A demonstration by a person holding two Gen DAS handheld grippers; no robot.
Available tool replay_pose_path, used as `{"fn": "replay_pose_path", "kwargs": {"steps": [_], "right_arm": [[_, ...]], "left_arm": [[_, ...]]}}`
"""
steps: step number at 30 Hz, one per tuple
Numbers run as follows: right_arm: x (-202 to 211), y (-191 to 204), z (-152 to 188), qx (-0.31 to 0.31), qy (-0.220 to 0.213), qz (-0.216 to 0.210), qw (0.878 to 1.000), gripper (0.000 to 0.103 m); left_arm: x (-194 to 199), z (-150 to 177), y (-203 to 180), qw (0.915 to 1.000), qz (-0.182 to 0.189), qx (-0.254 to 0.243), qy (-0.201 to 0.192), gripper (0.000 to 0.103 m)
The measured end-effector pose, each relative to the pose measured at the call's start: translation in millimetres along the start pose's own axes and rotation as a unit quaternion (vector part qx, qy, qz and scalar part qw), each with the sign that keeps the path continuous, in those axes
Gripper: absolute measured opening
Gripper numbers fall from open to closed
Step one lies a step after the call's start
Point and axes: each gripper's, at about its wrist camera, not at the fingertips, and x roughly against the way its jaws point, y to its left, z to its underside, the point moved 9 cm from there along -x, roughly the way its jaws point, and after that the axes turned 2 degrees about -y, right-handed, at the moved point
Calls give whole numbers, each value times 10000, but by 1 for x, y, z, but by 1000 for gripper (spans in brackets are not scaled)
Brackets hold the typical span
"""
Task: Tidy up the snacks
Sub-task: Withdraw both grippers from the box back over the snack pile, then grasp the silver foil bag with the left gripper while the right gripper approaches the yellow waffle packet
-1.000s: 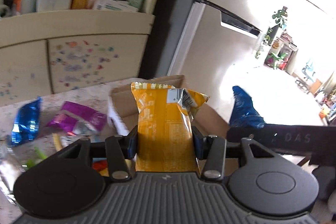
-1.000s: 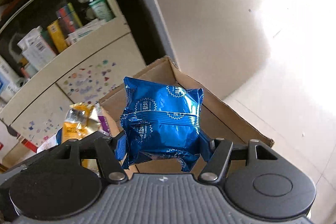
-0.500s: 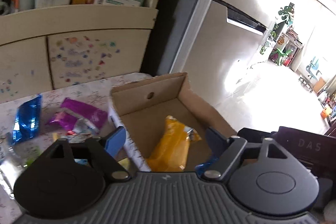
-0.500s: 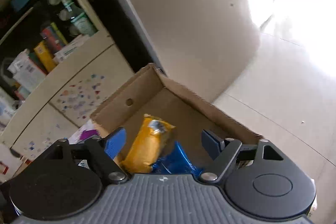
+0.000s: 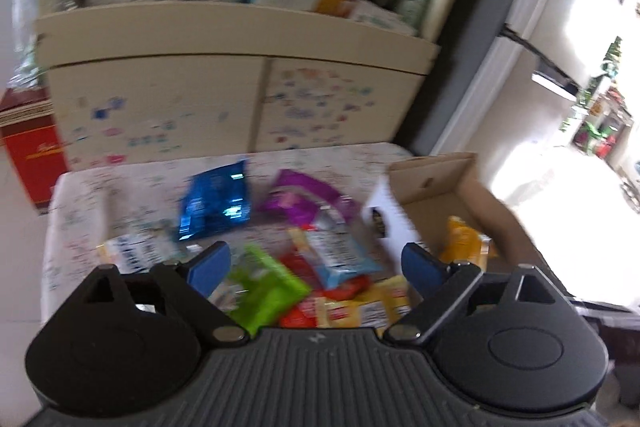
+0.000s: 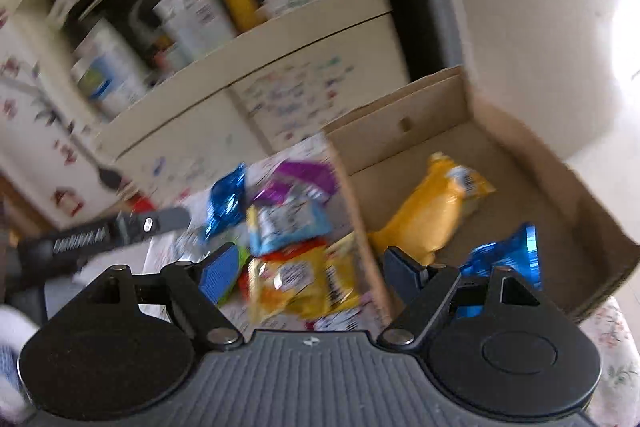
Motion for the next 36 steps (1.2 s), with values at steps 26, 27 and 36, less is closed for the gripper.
{"fn": "replay_pose_path", "kwargs": {"steps": [26, 27, 36], "right_arm": [[-88, 37, 41, 677, 934, 235, 9931, 84], [-91, 36, 41, 676, 932, 271, 9930, 84], [-113, 36, 45, 911, 1000, 366, 9901, 77]], "left_arm": [[-43, 38, 97, 9942, -597, 218, 864, 92], [-45, 38, 93, 9949, -518, 80, 858, 92], [-67, 51, 77, 9899, -389, -1039, 881, 88]]}}
